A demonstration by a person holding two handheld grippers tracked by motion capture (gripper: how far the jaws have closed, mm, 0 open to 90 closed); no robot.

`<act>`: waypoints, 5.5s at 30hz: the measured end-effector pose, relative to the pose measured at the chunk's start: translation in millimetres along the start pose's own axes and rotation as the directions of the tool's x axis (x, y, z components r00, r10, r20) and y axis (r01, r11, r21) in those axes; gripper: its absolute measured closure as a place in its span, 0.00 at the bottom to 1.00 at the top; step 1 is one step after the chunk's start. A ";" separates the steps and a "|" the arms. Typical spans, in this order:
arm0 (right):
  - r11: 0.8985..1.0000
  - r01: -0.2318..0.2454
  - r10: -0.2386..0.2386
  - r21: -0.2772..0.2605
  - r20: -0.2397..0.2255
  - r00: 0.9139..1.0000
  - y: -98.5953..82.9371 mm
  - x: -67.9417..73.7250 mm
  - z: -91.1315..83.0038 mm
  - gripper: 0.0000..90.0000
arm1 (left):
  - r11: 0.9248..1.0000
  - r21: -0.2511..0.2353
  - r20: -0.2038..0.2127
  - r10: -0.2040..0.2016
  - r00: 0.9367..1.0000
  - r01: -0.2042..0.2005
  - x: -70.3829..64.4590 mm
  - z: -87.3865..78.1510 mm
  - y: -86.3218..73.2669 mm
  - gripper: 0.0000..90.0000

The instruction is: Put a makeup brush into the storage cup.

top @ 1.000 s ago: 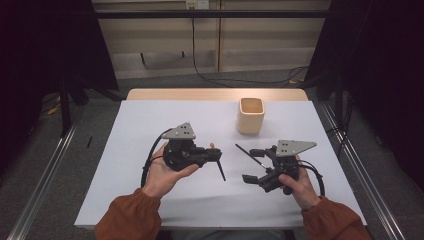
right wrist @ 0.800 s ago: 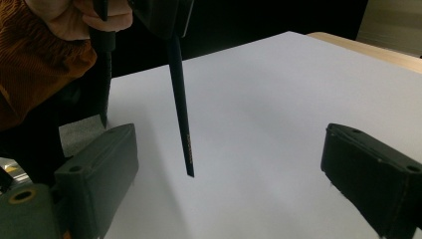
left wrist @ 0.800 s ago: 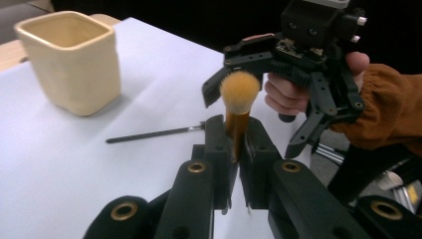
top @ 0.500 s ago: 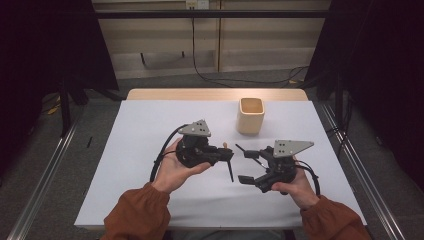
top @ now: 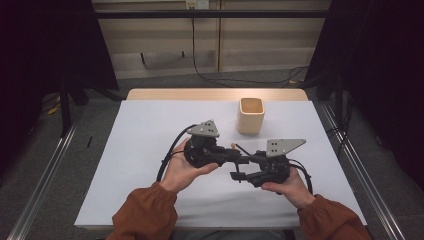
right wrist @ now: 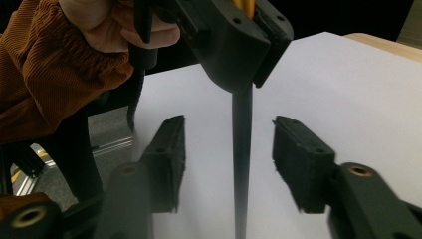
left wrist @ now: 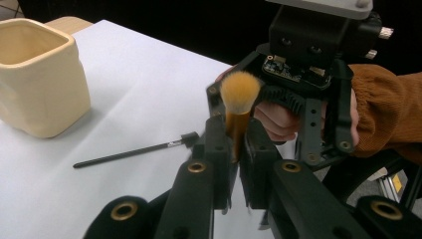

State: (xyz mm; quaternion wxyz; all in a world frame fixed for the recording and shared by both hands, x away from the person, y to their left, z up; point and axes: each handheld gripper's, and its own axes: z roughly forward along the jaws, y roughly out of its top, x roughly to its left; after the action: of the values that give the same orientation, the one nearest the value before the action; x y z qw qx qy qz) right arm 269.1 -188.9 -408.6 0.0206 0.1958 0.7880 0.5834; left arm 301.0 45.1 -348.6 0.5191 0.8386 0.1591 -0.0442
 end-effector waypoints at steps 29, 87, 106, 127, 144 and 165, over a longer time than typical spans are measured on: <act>1.000 -0.004 0.004 -0.012 0.001 1.000 -1.6 -5.1 -2.4 0.93 | 0.999 -0.017 0.015 -0.026 1.000 0.027 3.8 5.4 -6.2 0.93; 0.999 -0.016 0.020 -0.045 0.087 0.996 -5.3 -13.5 -21.4 0.93 | 0.965 -0.258 -0.309 -0.122 0.943 0.040 19.2 -70.4 -71.1 0.03; 0.998 -0.030 0.036 -0.057 0.120 0.992 -7.6 -14.1 -27.9 0.93 | 0.957 -0.281 -0.409 -0.191 0.892 0.076 13.0 -102.8 -117.4 0.02; 0.997 -0.052 0.061 -0.059 0.172 0.983 -6.5 -22.4 -32.5 0.93 | 0.949 -0.312 -0.518 -0.204 0.831 0.038 3.0 -128.2 -163.8 0.01; 0.994 -0.062 0.083 -0.090 0.252 0.964 1.0 -37.4 -45.1 0.93 | 0.936 -0.352 -0.523 -0.222 0.823 0.029 4.2 -137.3 -172.6 0.02; 0.988 -0.023 0.069 -0.153 0.304 0.950 40.4 -66.8 -42.8 0.93 | 0.944 -0.329 -0.511 -0.204 0.835 0.029 3.6 -134.9 -173.0 0.02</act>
State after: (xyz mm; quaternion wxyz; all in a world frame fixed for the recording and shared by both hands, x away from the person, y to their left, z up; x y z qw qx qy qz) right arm 331.1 -240.4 -370.6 0.1443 0.3007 0.7251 0.6025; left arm 238.0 236.2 -435.9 0.5738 0.7145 0.3545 0.1861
